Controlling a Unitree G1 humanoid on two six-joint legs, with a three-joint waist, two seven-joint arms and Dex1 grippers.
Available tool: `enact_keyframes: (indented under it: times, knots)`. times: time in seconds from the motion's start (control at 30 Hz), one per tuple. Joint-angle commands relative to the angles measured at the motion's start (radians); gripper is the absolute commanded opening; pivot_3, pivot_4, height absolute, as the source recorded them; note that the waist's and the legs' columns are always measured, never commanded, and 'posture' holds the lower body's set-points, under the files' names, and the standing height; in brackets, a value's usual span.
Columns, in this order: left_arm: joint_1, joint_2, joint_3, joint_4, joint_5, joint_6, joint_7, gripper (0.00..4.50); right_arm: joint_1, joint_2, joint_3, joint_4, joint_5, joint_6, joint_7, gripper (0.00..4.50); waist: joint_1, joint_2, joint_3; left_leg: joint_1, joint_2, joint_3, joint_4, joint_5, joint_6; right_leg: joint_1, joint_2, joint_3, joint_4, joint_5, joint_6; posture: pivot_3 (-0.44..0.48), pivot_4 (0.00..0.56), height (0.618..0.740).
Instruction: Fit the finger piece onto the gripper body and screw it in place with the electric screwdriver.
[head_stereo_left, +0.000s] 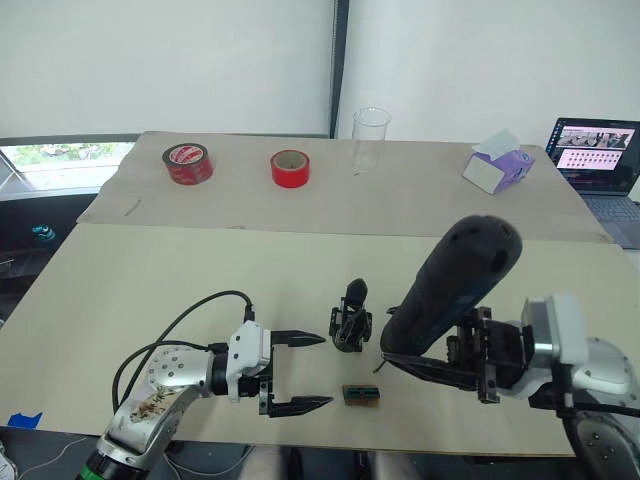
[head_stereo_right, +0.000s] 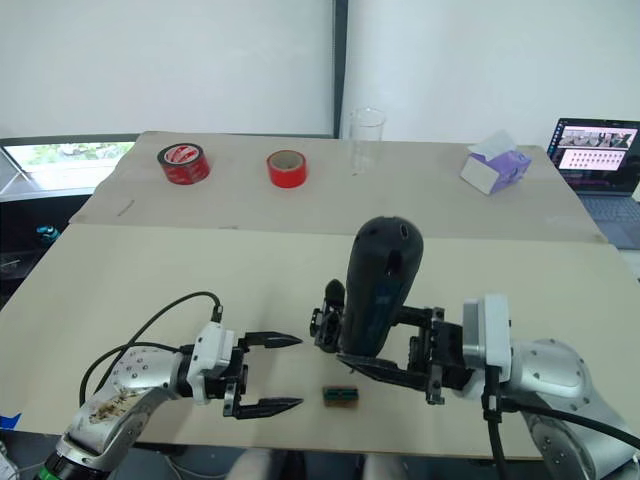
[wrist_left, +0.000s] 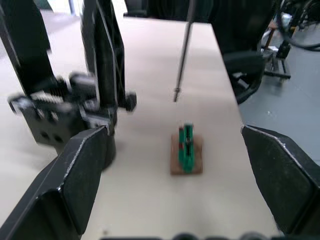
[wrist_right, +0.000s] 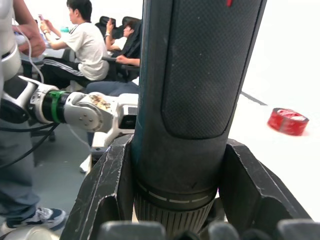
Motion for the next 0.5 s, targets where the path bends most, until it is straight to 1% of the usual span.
enact_keyframes:
  times: [0.03,0.27,0.5]
  knots:
    - [-0.034,0.015,0.044,-0.026,-0.06,0.031,-0.023,4.5,-0.066,-0.029,-0.066,-0.009,0.076,0.024,-0.012,1.93,0.0,0.0,0.0,0.0,0.0,0.0,0.0,0.0,0.0,0.0,0.001,0.0,0.0,0.0,0.0,0.0,0.15,0.74]
    - [-0.076,0.019,0.086,-0.001,-0.098,0.068,-0.041,4.5,-0.196,-0.043,-0.095,0.08,0.085,0.062,-0.027,1.93,0.0,0.0,0.001,0.0,0.0,0.0,0.0,0.001,0.001,0.0,0.002,0.0,0.0,0.0,0.0,0.0,0.15,0.74]
    - [-0.148,-0.004,0.094,0.071,-0.076,0.06,-0.031,4.5,-0.289,-0.049,-0.091,0.164,0.073,0.079,0.004,1.93,0.0,0.0,0.001,-0.001,-0.001,0.0,0.0,0.001,0.001,0.0,0.003,0.0,0.0,0.001,-0.001,0.0,0.15,0.74]
